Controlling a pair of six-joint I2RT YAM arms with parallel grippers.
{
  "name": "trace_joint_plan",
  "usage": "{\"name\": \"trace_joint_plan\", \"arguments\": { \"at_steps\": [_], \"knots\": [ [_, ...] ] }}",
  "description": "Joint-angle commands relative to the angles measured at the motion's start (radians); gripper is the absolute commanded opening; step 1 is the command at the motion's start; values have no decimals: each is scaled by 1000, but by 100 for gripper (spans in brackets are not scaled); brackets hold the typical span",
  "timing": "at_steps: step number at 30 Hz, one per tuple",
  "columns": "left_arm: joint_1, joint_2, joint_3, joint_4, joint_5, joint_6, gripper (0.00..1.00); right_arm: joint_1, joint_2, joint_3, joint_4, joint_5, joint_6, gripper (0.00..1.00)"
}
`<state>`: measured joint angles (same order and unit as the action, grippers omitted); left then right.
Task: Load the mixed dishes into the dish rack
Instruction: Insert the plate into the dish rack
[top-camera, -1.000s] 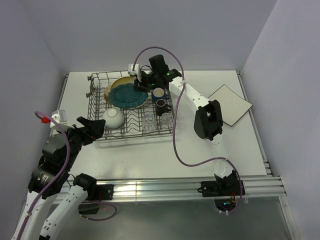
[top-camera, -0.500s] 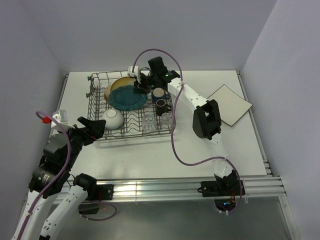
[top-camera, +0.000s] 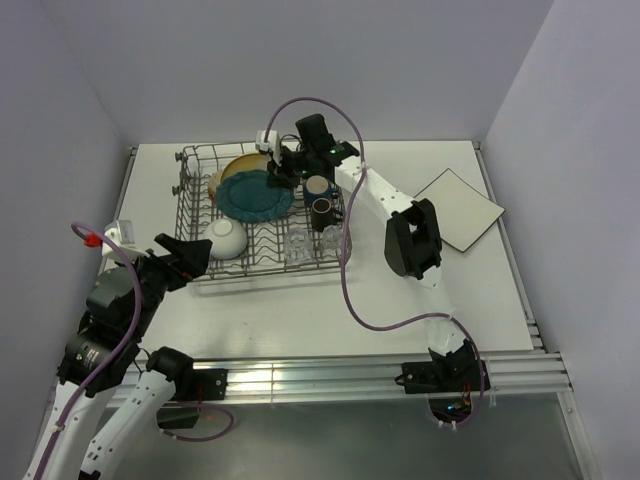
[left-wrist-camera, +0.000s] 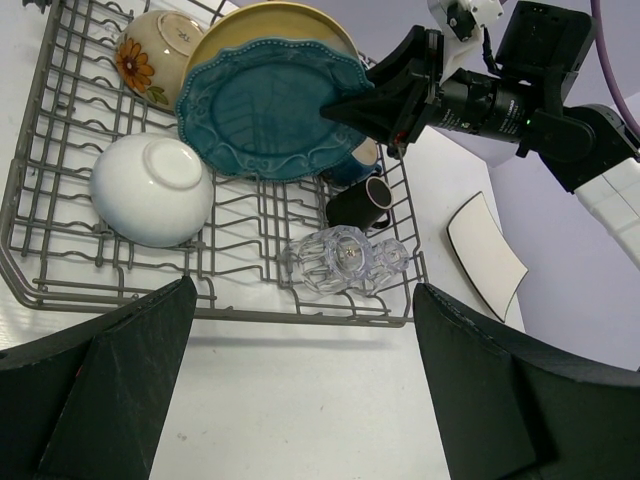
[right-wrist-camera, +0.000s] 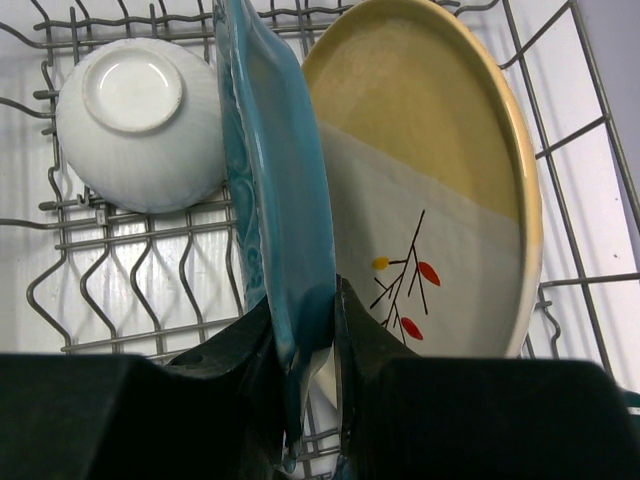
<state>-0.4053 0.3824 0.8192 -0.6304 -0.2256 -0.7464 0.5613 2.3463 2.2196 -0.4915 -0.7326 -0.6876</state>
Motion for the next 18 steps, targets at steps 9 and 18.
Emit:
{"name": "trace_joint_plan", "arguments": {
  "at_steps": [9,18],
  "knots": [
    [0,-16,5,37,3,-10,97,-23,-5,60,103,-17,46,0],
    [0,-20,5,31,3,-13,97,-46,1,72,100,-45,79,0]
  ]
}}
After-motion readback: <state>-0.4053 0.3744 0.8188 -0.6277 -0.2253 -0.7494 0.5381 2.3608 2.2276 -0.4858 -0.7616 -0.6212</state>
